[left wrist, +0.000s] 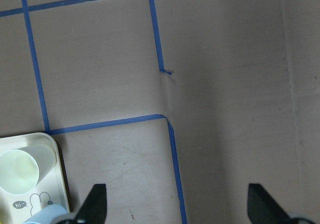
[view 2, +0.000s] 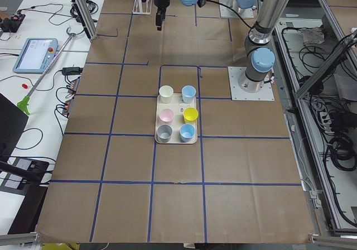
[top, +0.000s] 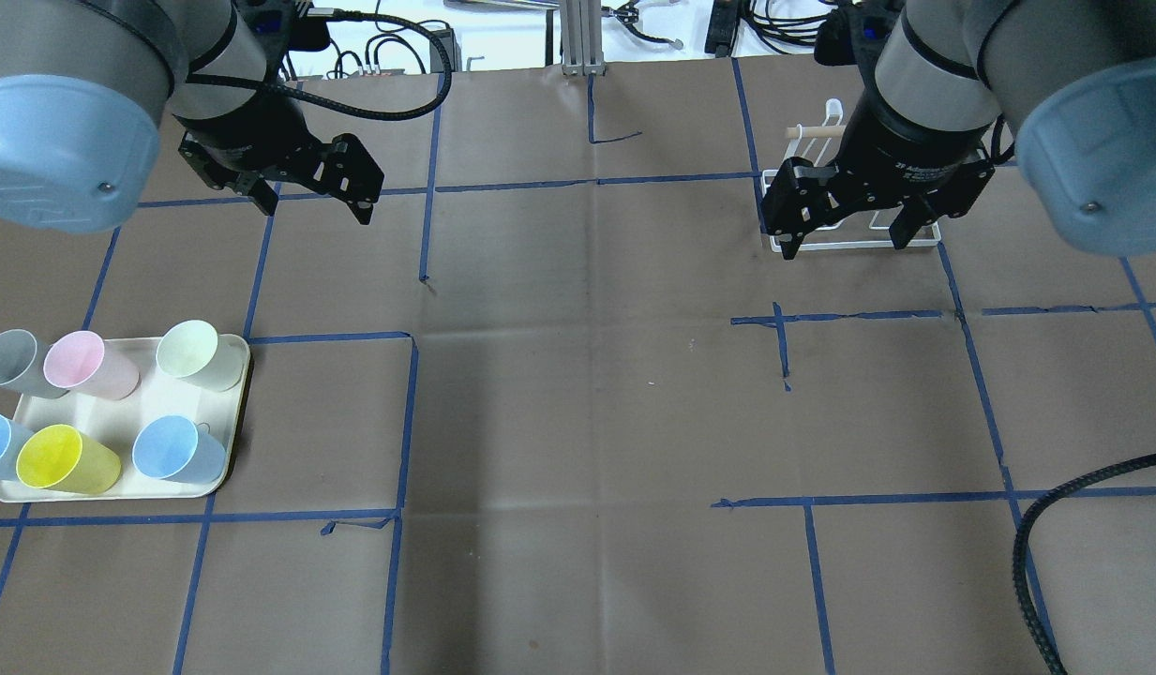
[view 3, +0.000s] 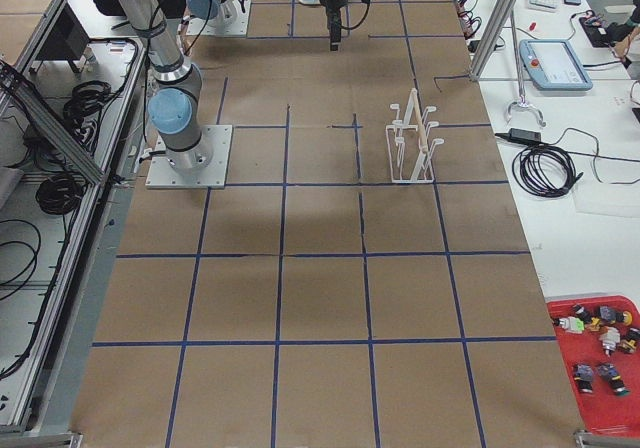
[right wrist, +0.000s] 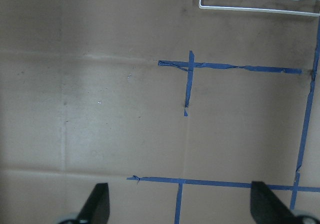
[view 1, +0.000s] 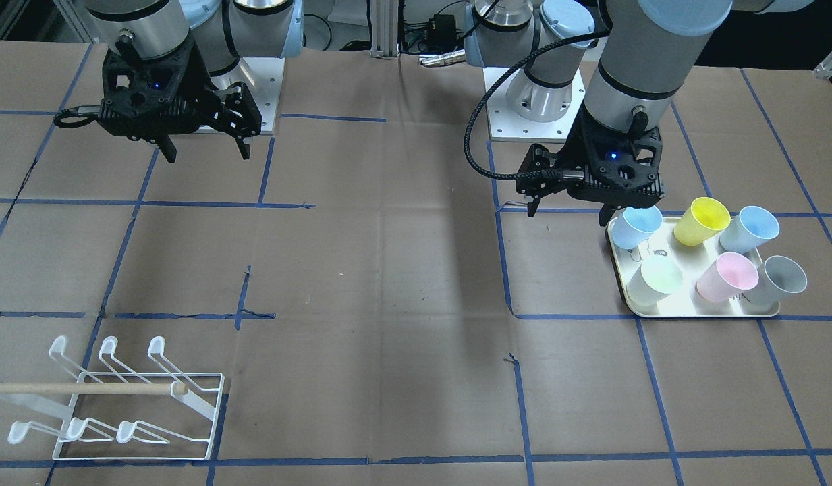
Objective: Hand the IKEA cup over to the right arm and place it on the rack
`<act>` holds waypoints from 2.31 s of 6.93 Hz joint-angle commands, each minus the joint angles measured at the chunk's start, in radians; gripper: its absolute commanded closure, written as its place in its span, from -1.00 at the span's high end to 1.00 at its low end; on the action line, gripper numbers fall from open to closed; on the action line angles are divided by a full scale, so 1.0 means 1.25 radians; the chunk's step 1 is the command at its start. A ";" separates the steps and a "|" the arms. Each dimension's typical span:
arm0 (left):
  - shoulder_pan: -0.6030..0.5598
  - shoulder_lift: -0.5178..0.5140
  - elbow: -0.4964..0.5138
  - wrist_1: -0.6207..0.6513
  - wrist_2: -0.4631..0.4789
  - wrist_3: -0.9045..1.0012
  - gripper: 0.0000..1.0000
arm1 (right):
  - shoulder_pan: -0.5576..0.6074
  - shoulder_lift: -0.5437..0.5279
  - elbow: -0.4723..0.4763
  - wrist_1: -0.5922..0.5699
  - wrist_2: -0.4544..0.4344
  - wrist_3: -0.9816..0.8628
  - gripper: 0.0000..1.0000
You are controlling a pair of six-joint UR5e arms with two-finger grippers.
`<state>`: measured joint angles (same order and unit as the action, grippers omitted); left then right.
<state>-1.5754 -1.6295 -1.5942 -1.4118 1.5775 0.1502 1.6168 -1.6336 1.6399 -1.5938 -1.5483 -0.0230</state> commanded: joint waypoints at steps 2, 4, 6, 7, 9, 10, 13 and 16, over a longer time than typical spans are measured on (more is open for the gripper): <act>0.006 -0.005 -0.005 0.002 -0.003 0.008 1.00 | 0.001 0.000 0.002 0.000 0.002 -0.001 1.00; 0.101 0.003 -0.022 0.002 -0.005 0.045 1.00 | 0.001 0.001 0.004 0.001 0.003 -0.002 1.00; 0.224 0.004 -0.058 0.005 -0.004 0.117 1.00 | 0.001 0.001 0.004 0.000 0.003 -0.002 1.00; 0.285 0.011 -0.083 0.020 -0.004 0.152 1.00 | 0.001 0.001 0.004 0.000 0.003 -0.002 1.00; 0.342 0.019 -0.112 0.032 -0.003 0.206 1.00 | 0.001 0.001 0.004 0.000 0.002 -0.002 1.00; 0.342 0.008 -0.116 0.034 -0.005 0.200 1.00 | 0.001 0.002 0.005 0.000 0.003 -0.002 1.00; 0.340 -0.064 -0.229 0.250 -0.007 0.189 1.00 | 0.001 0.002 0.005 0.001 0.003 -0.002 1.00; 0.342 -0.103 -0.298 0.321 -0.002 0.189 1.00 | 0.001 0.002 0.007 0.002 0.003 -0.001 1.00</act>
<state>-1.1490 -1.7445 -1.9364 -1.0300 1.5742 0.3896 1.6184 -1.6306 1.6478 -1.5909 -1.5447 -0.0259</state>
